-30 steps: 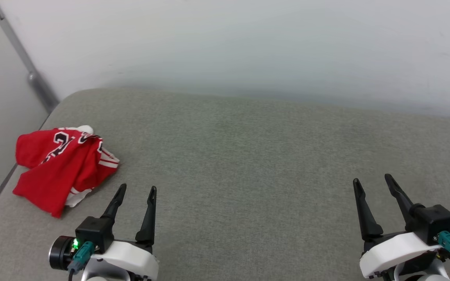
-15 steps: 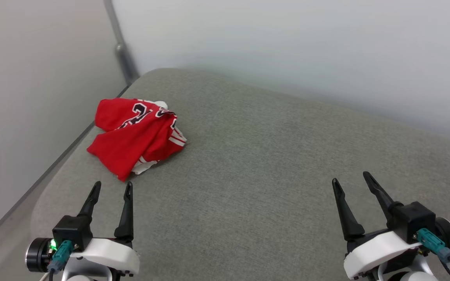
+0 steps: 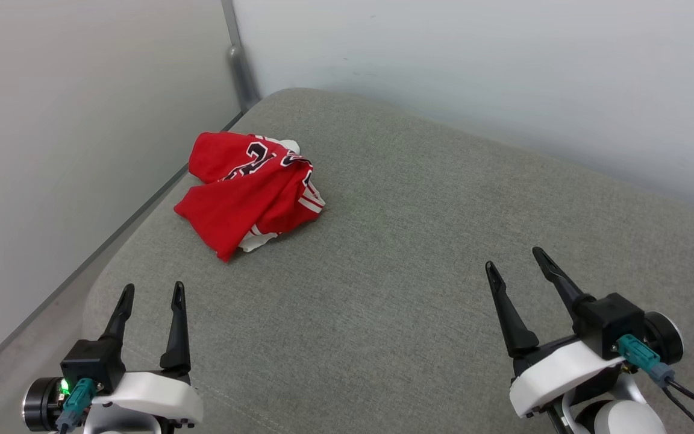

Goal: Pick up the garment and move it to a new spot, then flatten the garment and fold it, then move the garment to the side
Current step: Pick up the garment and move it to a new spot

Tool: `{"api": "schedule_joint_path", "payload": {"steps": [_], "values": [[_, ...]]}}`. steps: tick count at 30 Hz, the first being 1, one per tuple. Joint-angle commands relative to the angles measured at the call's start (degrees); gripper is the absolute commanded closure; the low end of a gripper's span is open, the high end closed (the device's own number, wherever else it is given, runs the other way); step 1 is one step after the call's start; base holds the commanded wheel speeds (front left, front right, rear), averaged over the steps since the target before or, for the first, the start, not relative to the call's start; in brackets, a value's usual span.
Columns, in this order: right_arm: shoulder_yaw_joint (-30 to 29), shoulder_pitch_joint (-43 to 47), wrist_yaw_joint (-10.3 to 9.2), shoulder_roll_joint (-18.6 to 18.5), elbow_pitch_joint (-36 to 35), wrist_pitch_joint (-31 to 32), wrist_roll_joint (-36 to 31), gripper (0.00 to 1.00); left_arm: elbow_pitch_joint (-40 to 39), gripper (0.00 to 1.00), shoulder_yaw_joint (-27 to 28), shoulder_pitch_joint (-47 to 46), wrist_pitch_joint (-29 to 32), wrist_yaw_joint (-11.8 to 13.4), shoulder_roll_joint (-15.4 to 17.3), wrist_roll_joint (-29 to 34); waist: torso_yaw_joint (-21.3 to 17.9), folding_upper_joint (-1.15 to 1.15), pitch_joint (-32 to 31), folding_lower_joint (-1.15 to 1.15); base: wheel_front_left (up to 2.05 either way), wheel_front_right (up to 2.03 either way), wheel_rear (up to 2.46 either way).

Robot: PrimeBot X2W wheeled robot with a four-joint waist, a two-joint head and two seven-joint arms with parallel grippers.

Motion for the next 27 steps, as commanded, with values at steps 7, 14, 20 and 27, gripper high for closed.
{"api": "schedule_joint_path", "payload": {"steps": [7,14,20,27], "values": [[-0.49,-0.85,-0.04,0.02,-0.18,-0.24,-0.64,0.0,0.82,0.0,0.28,-1.09,-0.15,-0.18,0.23,0.88,-0.22,0.0,0.76,0.0,0.0,0.0,0.0],[-0.7,-2.31,-0.04,0.01,-2.74,1.7,-1.99,0.0,6.17,0.0,1.15,-7.92,0.53,-0.57,2.09,-0.93,-2.82,0.0,4.95,0.0,0.0,0.0,0.0],[-0.48,-4.99,-0.04,-0.02,-5.0,3.79,-3.86,0.0,11.18,0.0,1.16,-19.15,7.56,-1.56,6.48,-4.51,-6.18,0.0,11.12,0.0,0.0,0.0,0.0],[-0.69,-7.91,-0.03,-0.01,-6.89,4.94,-4.47,0.0,18.88,0.0,-1.92,-30.3,21.18,-2.0,13.79,-9.96,-10.65,0.0,18.67,0.0,0.0,0.0,0.0]]}}
